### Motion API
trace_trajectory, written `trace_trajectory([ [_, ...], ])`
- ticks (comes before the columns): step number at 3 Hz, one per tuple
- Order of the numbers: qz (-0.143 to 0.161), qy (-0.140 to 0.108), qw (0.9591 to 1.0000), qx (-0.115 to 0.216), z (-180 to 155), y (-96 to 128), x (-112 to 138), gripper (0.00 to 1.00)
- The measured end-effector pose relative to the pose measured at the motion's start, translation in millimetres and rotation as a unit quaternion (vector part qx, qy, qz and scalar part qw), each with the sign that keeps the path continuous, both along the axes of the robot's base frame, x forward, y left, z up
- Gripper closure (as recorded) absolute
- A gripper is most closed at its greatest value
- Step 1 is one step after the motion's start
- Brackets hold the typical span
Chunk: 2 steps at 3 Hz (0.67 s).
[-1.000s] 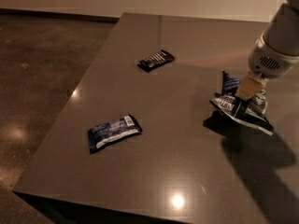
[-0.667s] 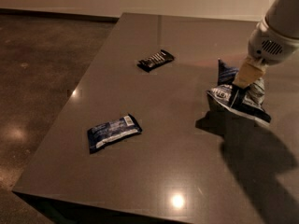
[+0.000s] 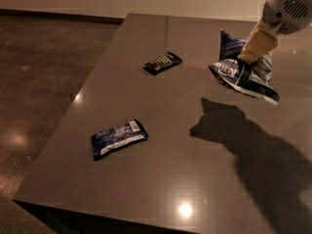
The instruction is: Pick blue chip bag
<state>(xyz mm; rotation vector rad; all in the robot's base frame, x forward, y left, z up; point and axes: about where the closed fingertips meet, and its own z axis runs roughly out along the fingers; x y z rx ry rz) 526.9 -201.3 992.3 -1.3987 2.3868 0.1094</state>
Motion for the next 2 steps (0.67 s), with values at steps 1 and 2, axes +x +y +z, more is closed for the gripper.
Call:
trace_trajectory([
  [1, 0.014, -0.009, 0.9997, 0.018, 15.6, 7.0, 3.1, 1.00],
  [2, 0.015, -0.019, 0.9994, 0.024, 20.7, 9.8, 7.0, 1.00],
])
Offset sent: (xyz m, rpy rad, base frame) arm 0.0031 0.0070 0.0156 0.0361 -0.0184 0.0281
